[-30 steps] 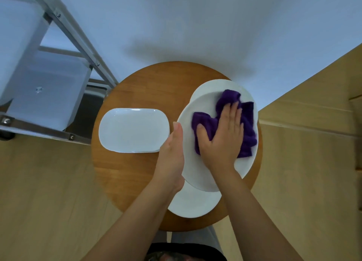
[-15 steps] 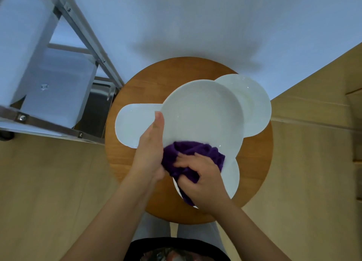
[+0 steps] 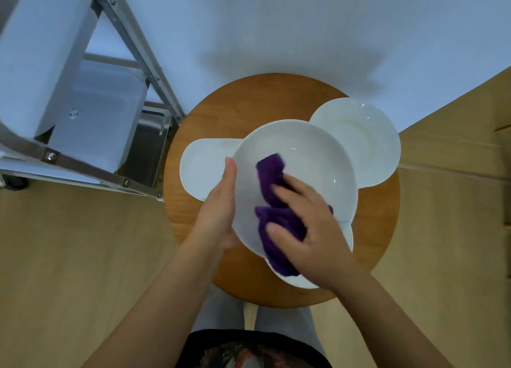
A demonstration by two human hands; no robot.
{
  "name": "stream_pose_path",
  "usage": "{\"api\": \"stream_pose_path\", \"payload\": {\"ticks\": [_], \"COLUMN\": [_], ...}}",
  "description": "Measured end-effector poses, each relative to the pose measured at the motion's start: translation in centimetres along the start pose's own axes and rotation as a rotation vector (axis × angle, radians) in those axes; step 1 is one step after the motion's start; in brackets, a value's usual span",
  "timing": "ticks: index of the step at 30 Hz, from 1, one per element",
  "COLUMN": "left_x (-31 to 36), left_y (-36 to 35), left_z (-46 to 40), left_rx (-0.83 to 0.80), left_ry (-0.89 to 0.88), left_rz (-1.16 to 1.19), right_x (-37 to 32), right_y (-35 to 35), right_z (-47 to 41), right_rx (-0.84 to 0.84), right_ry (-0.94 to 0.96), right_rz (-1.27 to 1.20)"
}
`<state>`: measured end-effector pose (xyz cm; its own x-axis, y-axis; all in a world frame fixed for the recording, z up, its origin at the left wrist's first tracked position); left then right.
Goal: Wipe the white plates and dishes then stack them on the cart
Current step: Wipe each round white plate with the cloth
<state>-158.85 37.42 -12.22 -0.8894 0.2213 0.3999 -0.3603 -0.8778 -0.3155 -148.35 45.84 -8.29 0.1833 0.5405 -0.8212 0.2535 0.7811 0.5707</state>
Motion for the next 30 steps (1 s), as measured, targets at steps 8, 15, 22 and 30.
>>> {"api": "stream_pose_path", "payload": {"ticks": [8,15,22,30], "left_x": [0.7,1.5,1.4,1.0], "left_y": [0.0,0.7,0.3,0.1], "left_z": [0.2,1.3,1.1,1.3], "left_rx": [-0.013,-0.100,0.125,0.231], "left_ry": [0.017,-0.043,-0.073,-0.025], "left_rz": [-0.106,-0.055,0.066,-0.030], "right_x": [0.8,4.0,3.1,-1.0], "right_y": [-3.0,0.9,-3.8,-3.6], "right_z": [-1.5,-3.5,1.3,1.0], "right_rx": [-0.271,-0.075,-0.192,0.088], "right_ry": [0.351,0.145,-0.111,0.185], "right_rz": [0.541,0.674,0.367,0.315]}}
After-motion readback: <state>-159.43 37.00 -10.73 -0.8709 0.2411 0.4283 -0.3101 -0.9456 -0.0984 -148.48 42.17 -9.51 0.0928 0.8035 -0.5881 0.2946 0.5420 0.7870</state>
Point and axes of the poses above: each hand's wrist, its own z-axis away from the middle knuckle, its own y-axis out of the back of the hand, x = y × z, the point moved 4 cm from there along -z, towards the middle knuckle, and after that the axes turned 13 degrees about y, right-handed, at the moved point
